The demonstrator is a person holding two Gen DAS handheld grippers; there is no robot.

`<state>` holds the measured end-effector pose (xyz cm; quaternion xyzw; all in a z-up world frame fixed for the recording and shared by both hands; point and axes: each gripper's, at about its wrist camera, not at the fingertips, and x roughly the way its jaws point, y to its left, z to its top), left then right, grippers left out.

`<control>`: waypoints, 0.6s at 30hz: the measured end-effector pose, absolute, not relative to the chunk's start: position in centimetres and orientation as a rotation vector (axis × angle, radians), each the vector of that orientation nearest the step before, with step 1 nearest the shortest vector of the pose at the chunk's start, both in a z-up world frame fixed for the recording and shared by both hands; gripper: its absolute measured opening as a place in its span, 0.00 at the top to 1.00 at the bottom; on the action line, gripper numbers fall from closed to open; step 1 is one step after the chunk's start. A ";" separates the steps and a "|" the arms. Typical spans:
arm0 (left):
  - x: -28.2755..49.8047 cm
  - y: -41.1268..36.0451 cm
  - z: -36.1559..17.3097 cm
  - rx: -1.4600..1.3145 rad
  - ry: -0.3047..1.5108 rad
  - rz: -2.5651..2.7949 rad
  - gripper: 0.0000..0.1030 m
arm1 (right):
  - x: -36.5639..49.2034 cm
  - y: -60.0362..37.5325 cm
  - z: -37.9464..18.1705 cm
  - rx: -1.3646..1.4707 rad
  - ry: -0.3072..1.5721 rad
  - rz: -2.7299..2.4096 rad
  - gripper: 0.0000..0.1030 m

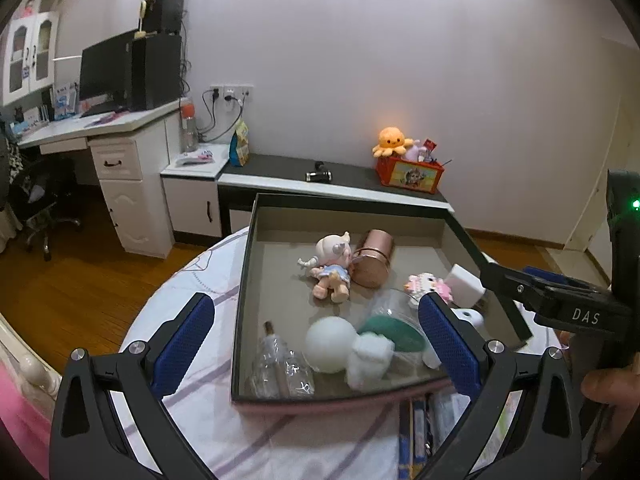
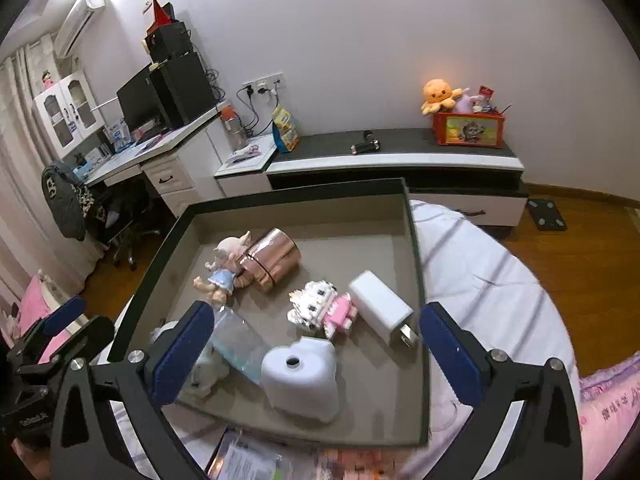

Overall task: Organize rigid objects
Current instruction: 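Withdraw both grippers from the box back over the bed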

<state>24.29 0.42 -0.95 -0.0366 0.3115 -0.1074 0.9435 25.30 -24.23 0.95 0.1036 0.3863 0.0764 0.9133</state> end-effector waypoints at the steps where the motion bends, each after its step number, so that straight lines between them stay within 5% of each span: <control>1: 23.6 0.5 -0.7 -0.077 0.627 -0.219 0.00 | 24.8 -24.2 1.1 0.218 0.787 0.164 0.00; 18: 14.2 0.0 1.3 -0.065 0.571 -0.204 0.00 | 14.7 -23.4 3.6 0.183 0.653 0.149 0.00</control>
